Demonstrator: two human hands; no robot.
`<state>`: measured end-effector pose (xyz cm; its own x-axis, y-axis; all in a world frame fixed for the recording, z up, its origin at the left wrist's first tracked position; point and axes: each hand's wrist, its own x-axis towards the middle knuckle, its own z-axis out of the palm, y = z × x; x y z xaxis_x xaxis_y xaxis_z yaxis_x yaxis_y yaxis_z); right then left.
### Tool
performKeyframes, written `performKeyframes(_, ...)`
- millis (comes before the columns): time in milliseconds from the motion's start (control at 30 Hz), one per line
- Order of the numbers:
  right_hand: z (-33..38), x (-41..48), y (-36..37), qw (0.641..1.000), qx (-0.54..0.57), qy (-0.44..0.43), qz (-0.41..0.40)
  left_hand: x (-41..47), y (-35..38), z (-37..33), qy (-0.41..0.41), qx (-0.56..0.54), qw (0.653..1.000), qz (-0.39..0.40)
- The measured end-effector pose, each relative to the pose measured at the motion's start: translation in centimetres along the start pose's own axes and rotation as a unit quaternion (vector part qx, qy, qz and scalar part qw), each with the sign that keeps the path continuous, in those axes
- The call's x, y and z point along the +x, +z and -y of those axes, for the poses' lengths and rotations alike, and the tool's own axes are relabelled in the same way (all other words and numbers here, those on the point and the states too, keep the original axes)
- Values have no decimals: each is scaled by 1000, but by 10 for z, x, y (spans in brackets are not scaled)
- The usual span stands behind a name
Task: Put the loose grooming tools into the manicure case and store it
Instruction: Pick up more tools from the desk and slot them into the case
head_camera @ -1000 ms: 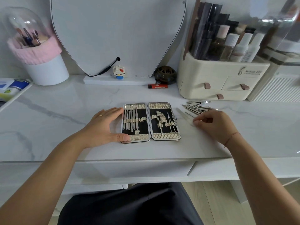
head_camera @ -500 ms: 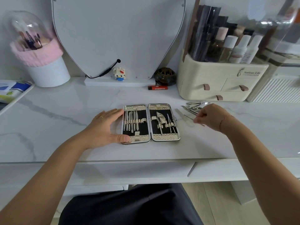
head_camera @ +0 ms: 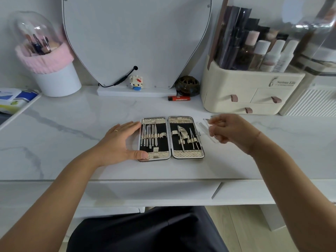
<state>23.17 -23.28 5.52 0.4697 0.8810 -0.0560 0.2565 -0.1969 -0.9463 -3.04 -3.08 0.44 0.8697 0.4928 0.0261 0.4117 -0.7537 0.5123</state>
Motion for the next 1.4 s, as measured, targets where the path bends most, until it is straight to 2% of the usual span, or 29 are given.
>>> performKeyframes(167,-5,23,16,999,-41,6,16,0,0,0,1,1,1000,0)
performKeyframes(367,1,38,26,998,-59,-16,-16,0,1,1,0,1,1000,0)
performKeyframes(567,0,46,33,978,-184,-64,-72,1,1,3,3,3,1000,-1)
performKeyframes(900,0,40,34,974,-215,-53,-52,0,1,1,4,-2,1000,-3)
performKeyframes(1033,-3,37,36,958,-274,-62,-54,1,1,2,5,3,1000,-8)
performKeyframes(1267,-10,26,31,950,-300,-68,-52,1,1,3,0,4,1000,-7)
performKeyframes(1400,-5,17,27,927,-361,-100,-28,1,1,2,-1,6,1000,-5)
